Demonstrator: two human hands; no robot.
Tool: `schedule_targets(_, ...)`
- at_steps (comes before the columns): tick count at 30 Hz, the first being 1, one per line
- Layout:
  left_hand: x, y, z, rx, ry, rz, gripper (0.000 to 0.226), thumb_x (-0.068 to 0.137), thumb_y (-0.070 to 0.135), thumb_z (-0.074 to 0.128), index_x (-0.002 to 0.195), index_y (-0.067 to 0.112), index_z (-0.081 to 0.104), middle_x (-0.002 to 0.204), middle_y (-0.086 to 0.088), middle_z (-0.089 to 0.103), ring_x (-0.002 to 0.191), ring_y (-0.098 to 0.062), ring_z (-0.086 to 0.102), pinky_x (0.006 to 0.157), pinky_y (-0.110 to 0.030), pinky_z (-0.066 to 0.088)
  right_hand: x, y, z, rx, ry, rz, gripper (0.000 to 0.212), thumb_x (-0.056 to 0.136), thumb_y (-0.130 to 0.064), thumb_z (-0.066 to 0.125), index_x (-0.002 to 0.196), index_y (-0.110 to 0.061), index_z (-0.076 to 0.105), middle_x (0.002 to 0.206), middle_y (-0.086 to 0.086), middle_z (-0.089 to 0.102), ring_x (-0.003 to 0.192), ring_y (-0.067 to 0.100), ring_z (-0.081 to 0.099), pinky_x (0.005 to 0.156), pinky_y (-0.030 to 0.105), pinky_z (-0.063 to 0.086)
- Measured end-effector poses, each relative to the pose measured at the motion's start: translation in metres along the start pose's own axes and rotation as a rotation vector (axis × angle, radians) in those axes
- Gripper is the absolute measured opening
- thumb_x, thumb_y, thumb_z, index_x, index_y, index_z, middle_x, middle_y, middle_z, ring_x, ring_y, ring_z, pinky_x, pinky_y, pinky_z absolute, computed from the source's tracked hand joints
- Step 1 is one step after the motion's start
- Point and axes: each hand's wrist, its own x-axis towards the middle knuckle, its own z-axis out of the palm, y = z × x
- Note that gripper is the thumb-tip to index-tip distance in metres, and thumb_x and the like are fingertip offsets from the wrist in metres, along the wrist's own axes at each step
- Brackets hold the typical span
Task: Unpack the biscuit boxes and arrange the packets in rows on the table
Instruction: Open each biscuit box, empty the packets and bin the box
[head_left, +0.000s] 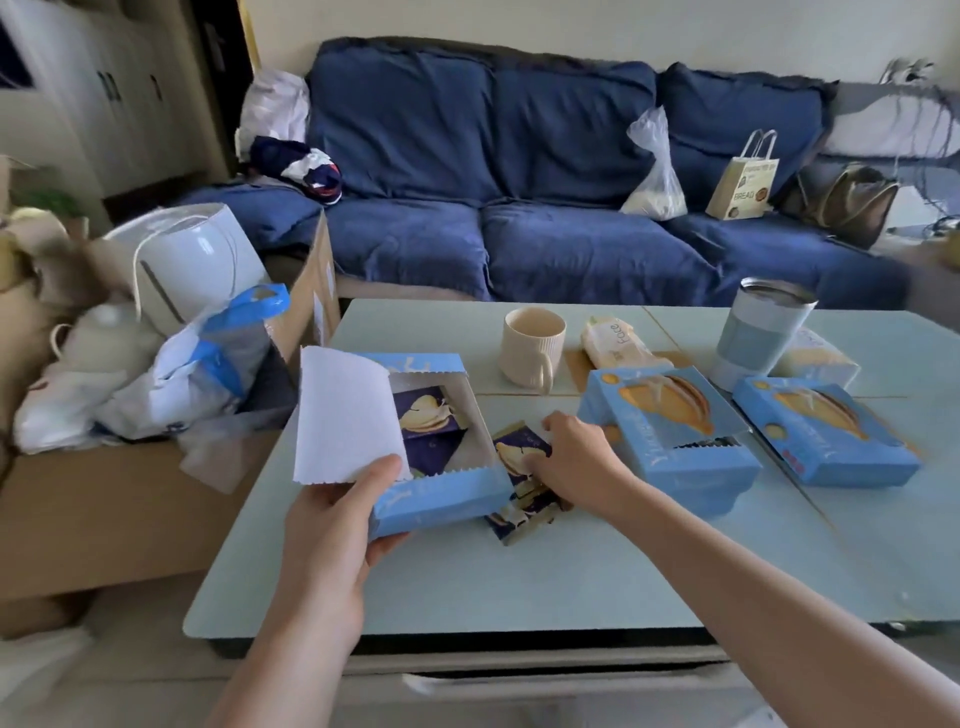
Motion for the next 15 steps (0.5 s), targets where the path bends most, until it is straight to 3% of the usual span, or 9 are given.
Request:
schedule_targets(2,0.002,-0.002,-0.001,0.002,-0.008,-0.014,0.029,0.080,0.018,0.075,0.108,0.014,0.067,0.092,-0.004,0.072,0.077,-0.015,0.071,0.056,-0.030,0.057,0.000,0.000,-0.002,-0.096,-0.003,-0.044,0.036,0.086,-0.020,0.060,0.117,-0.004,0.054,0.105,0.010,0.062,0.096,0.029,0.061,0.079,0.041,0.056)
schedule_targets(4,0.005,-0.004,-0.002,0.002,-0.010,-0.026,0.028,0.079,0.018,0.075,0.106,0.014,0.067,0.088,-0.003,0.072,0.074,-0.015,0.071,0.057,-0.030,0.058,-0.002,-0.003,-0.007,-0.117,0.044,-0.109,0.035,0.087,-0.021,0.061,0.118,-0.007,0.057,0.111,0.009,0.063,0.101,0.028,0.059,0.085,0.038,0.053)
schedule_targets(6,0.006,-0.006,-0.004,0.002,-0.027,-0.037,0.024,0.078,0.017,0.076,0.101,0.015,0.069,0.082,-0.001,0.072,0.074,-0.016,0.072,0.057,-0.031,0.058,-0.005,-0.011,-0.015,-0.056,0.127,-0.251,0.036,0.088,-0.019,0.063,0.123,-0.010,0.058,0.117,0.006,0.064,0.107,0.025,0.058,0.085,0.029,0.047)
schedule_targets(9,0.006,-0.010,-0.005,0.029,-0.105,-0.045,0.029,0.070,0.021,0.081,0.097,0.019,0.070,0.075,0.003,0.071,0.073,-0.015,0.071,0.057,-0.031,0.058,-0.016,-0.033,-0.027,-0.005,0.194,-0.538,0.026,0.087,-0.014,0.065,0.113,-0.011,0.064,0.106,0.002,0.067,0.099,0.020,0.059,0.075,0.018,0.037)
schedule_targets(12,0.003,-0.013,-0.006,0.091,-0.176,-0.044,0.042,0.054,0.034,0.080,0.092,0.020,0.070,0.069,0.006,0.068,0.070,-0.012,0.069,0.057,-0.032,0.057,-0.025,-0.049,-0.029,-0.093,0.071,-0.699,0.023,0.087,-0.018,0.064,0.109,-0.010,0.065,0.100,0.003,0.065,0.094,0.021,0.057,0.080,0.027,0.042)
schedule_targets(15,0.002,-0.014,-0.005,0.115,-0.203,-0.037,0.040,0.051,0.033,0.081,0.086,0.018,0.069,0.063,0.006,0.065,0.065,-0.010,0.067,0.053,-0.031,0.056,-0.032,-0.051,-0.026,-0.173,-0.119,-0.747,0.051,0.083,-0.029,0.070,0.130,-0.021,0.053,0.120,-0.003,0.059,0.110,0.013,0.051,0.091,0.030,0.043)
